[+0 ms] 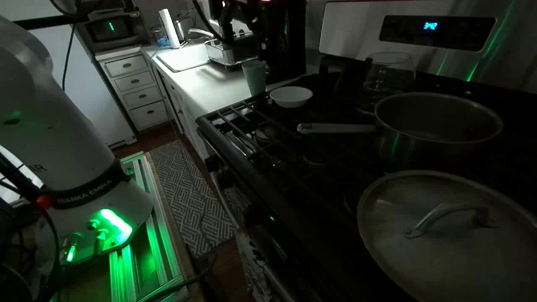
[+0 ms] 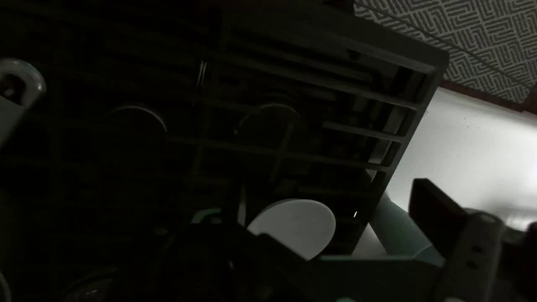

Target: Remove the white plate from the stove and put it on the counter

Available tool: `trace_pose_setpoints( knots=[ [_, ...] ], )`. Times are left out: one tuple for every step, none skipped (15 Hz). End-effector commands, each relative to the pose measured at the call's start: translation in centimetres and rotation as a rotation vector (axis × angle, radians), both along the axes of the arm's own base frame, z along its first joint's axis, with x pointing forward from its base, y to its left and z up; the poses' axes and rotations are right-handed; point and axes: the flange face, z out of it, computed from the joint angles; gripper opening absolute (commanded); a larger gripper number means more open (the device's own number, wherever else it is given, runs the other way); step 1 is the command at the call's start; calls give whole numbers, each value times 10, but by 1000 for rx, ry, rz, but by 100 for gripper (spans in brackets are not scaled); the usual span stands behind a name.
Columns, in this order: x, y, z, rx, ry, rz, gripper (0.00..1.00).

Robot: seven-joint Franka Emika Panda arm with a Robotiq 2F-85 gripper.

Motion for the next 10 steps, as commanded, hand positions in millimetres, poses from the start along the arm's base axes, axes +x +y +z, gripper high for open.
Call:
trace_pose_setpoints(
  knots=[
    [0,0,0,0,1,0,100],
    [0,0,0,0,1,0,100],
    [0,0,0,0,1,0,100],
    [0,0,0,0,1,0,100],
    [0,0,0,0,1,0,100],
    [2,-3,2,27,-18,-34,100],
    [9,-9,1,27,-19,-104,100],
    [17,-12,-3,53,-24,-164,100],
    [29,-9,-8,88,-22,-214,100],
    [39,-5,-13,109,-14,-259,100]
  ],
)
